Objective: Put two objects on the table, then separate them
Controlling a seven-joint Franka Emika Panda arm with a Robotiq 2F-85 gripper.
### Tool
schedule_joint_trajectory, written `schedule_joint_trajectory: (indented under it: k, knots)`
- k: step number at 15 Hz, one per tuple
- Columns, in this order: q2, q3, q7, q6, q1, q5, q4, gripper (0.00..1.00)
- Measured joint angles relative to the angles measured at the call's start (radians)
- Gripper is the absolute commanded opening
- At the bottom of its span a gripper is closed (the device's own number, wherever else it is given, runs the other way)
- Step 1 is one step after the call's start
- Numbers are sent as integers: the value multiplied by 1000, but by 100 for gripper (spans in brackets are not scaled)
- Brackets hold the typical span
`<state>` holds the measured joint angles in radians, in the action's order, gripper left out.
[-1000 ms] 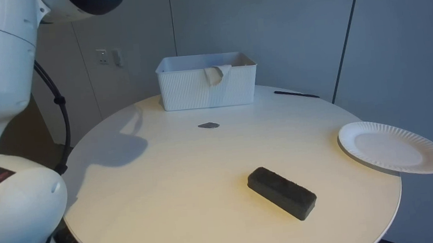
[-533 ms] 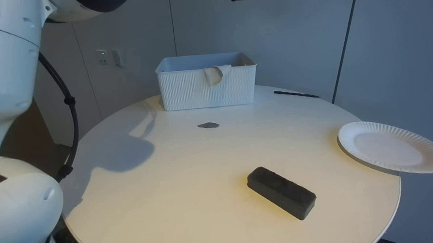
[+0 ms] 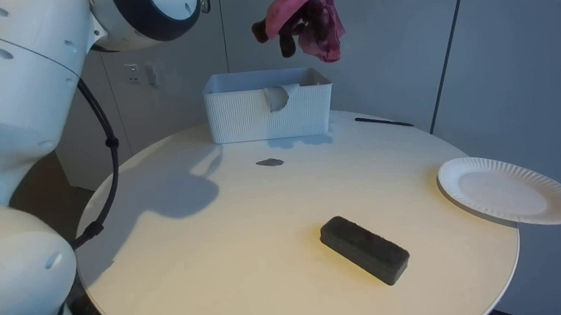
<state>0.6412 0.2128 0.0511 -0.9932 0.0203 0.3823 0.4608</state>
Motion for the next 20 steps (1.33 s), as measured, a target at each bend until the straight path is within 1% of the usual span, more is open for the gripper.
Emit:
schedule_joint_trajectory:
  k: [1, 3, 4, 11, 12, 13, 14, 15, 17, 19, 20]
  knots:
    - [15, 0, -39, 40, 9, -5, 0, 24]
    - [41, 0, -112, 95, 25, -24, -1, 40]
    - [49, 0, -125, 103, 30, -25, -1, 44]
    - [53, -1, -138, 114, 33, -26, -18, 45]
    - [53, -1, -139, 115, 33, -26, -18, 70]
    - [53, -1, -139, 115, 33, -26, -18, 72]
    - [53, -1, -139, 115, 33, -25, -16, 78]
    - [53, -1, -136, 109, 33, -25, -8, 86]
    - [65, -1, -103, 69, 41, -24, 1, 99]
    - [97, -9, -50, 37, 71, -37, -3, 100]
    - [114, -16, -33, 22, 95, -61, -2, 100]
